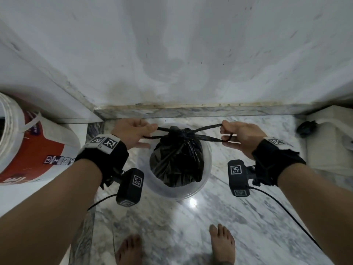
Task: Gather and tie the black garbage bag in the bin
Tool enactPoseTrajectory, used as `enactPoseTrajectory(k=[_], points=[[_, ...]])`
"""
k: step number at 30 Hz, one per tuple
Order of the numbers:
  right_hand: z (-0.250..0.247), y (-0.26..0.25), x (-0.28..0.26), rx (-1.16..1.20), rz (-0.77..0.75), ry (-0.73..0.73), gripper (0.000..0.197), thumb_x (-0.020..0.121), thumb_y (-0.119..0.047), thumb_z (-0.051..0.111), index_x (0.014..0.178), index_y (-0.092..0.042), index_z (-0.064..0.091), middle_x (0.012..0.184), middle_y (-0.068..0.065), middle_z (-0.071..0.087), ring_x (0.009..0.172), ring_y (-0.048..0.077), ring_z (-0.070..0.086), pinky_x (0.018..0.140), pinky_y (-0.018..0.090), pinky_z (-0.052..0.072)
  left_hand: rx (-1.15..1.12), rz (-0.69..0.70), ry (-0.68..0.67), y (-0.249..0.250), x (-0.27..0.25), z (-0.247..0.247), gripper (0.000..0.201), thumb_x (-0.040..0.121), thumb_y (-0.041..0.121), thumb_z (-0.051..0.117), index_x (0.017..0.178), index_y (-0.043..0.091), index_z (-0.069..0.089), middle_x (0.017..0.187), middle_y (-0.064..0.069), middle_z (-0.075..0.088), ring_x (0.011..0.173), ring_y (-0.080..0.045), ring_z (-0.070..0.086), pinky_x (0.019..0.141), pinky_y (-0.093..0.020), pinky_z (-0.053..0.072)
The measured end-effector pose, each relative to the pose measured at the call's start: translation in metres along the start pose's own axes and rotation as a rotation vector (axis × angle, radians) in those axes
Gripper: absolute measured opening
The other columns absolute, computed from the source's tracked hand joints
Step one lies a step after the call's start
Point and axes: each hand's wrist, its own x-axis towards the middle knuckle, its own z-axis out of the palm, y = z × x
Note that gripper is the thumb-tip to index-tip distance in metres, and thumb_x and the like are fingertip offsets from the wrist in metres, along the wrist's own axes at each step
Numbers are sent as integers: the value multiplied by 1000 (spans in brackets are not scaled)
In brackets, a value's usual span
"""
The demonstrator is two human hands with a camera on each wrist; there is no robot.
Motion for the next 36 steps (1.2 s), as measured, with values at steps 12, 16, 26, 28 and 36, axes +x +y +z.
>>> enactPoseTrajectory(k=[12, 16, 26, 28, 36], points=[[-23, -26, 10, -637, -255, -238, 11, 78, -16, 75, 74, -5, 77, 65, 12, 67, 59, 20, 62, 61, 26, 60, 572, 172, -93, 4, -8, -33, 8, 75, 22, 74, 70, 16, 76, 60, -5, 74, 58, -16, 70, 61, -29, 57], [-23, -15, 13, -1004, -444, -248, 16, 83, -20, 69, 76, -8, 76, 55, -2, 61, 47, 2, 55, 52, 9, 44, 1004, 485, -55, -5, -8, -44, 13, 82, 27, 65, 81, 20, 75, 58, 5, 68, 53, -11, 61, 56, -22, 45], [-29, -15, 20, -1381, -673, -291, 22, 90, -28, 59, 99, -16, 75, 82, 10, 75, 77, 29, 64, 69, 29, 44, 1468, 979, -64, -27, -6, -60, 14, 74, 5, 68, 86, 6, 63, 70, -11, 60, 58, -31, 59, 39, -38, 49], [-23, -20, 21, -1429, -675, -295, 23, 90, -28, 57, 99, -16, 74, 84, 10, 74, 80, 30, 63, 71, 33, 47, 1517, 969, -62, -30, -5, -64, 17, 71, 2, 68, 87, 5, 62, 71, -11, 59, 59, -31, 59, 39, -37, 49], [-6, -4, 6, -1428, -461, -244, 40, 87, -26, 63, 126, -17, 60, 116, 10, 66, 107, 31, 60, 86, 36, 49, 1056, 504, 75, -30, -10, -38, 30, 89, 36, 50, 106, 17, 67, 98, -6, 66, 88, -29, 63, 74, -37, 47]])
